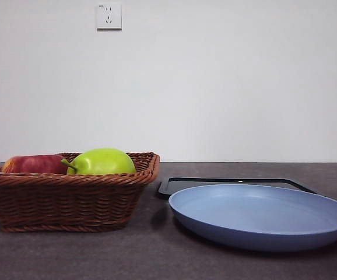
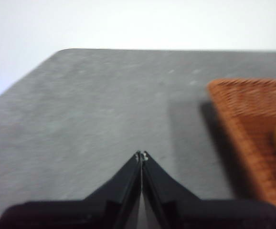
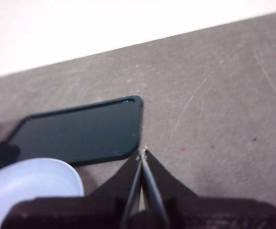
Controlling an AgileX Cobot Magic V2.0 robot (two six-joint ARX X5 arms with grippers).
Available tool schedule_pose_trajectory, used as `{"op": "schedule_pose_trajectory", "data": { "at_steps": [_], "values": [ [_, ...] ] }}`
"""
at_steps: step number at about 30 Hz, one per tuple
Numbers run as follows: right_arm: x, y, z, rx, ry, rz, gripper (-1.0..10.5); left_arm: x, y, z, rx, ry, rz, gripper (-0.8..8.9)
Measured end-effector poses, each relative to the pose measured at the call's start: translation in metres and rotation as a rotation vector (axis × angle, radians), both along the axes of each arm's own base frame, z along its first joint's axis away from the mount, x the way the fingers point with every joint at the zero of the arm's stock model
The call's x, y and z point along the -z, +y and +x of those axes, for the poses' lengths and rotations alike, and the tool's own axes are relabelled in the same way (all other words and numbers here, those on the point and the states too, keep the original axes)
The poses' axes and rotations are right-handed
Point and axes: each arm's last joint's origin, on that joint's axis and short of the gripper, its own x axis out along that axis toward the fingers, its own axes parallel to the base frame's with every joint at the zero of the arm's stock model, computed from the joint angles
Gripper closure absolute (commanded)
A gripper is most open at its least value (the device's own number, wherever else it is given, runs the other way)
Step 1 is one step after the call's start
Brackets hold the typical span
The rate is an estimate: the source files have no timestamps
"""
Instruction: Take the lemon from the basket,put the lemon in the plate,hand out the plate
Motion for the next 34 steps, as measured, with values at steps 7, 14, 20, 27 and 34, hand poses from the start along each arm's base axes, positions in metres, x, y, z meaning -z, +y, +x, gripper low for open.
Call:
{"op": "schedule_pose_trajectory", "data": {
  "at_steps": [7,14,20,27,34],
  "values": [
    [-0.001,0.000,0.000,0.047,0.005,0.302,9.4,-0.002,-0.009,-0.001,0.275,0.002,-0.266,8.05],
    [-0.001,0.003,0.000,-0.041,0.034,0.418,9.4,-0.006,-0.015,-0.002,0.478,0.007,-0.377,8.06],
    [-0.016,0.006,-0.001,-0.136,0.050,0.442,9.4,-0.012,-0.015,-0.002,0.476,-0.018,-0.441,8.06],
    [-0.050,0.008,0.000,-0.218,0.100,0.428,9.4,-0.049,-0.014,-0.003,0.460,0.000,-0.471,8.06],
    [-0.087,0.010,0.007,-0.268,0.219,0.327,9.4,-0.092,-0.017,0.010,0.549,0.049,-0.467,8.06]
  ]
}}
